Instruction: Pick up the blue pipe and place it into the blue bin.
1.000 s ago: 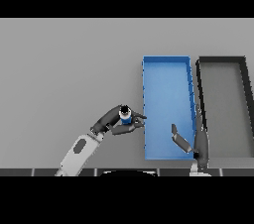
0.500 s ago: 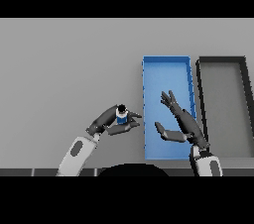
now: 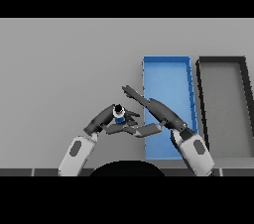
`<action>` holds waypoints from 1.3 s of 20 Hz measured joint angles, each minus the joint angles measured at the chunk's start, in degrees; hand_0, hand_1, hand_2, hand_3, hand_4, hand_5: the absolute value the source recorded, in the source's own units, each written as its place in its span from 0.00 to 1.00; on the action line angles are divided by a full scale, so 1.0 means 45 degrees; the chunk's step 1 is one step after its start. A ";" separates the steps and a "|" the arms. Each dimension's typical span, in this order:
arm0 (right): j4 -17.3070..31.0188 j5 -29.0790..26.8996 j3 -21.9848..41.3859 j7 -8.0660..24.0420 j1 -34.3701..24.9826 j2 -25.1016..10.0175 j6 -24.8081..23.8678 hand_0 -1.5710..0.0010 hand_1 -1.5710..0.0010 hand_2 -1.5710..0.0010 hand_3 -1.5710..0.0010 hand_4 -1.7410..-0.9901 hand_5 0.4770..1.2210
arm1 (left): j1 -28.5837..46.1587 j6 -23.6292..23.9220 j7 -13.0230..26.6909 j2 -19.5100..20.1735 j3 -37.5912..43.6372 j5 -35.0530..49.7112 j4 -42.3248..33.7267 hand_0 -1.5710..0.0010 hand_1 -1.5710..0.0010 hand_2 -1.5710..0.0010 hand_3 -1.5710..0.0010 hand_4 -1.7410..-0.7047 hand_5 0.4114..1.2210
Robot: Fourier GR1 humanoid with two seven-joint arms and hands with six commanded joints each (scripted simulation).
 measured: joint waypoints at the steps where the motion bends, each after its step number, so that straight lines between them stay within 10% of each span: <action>1: 0.0063 -0.0026 0.0148 -0.0069 -0.0576 0.0120 0.0026 1.00 1.00 0.97 1.00 0.65 0.10 | -0.0044 -0.0099 0.0008 0.0009 0.0107 0.0046 -0.0043 0.00 0.00 0.00 0.00 0.27 1.00; 10: 0.1364 -0.0351 0.0550 0.1095 -0.3342 0.0543 0.0597 0.96 0.93 0.89 0.97 0.72 0.03 | 0.0168 -0.0619 0.0336 -0.0413 0.0489 -0.0361 0.0018 0.00 0.00 0.00 0.00 0.27 1.00; 15: 0.2260 -0.0370 0.0836 0.1000 -0.3996 0.1015 0.1009 0.44 0.44 0.42 0.51 0.37 0.05 | 0.0433 -0.0901 0.1018 -0.0443 0.0586 -0.0351 -0.0164 0.00 0.00 0.00 0.00 0.11 1.00; 19: 0.2575 -0.0453 0.0958 0.0761 -0.3983 0.1574 0.0702 0.18 0.18 0.17 0.30 0.18 0.39 | 0.0523 -0.0908 0.0717 -0.0591 0.0669 0.0007 -0.0076 0.00 0.00 0.00 0.02 0.05 1.00; 26: 0.2500 -0.0192 0.1380 -0.0501 -0.3976 0.1258 0.0379 0.04 0.04 0.04 0.07 0.04 0.87 | 0.0371 -0.1242 0.1117 -0.0845 0.0869 0.0298 -0.0063 0.00 0.00 0.00 0.09 0.01 1.00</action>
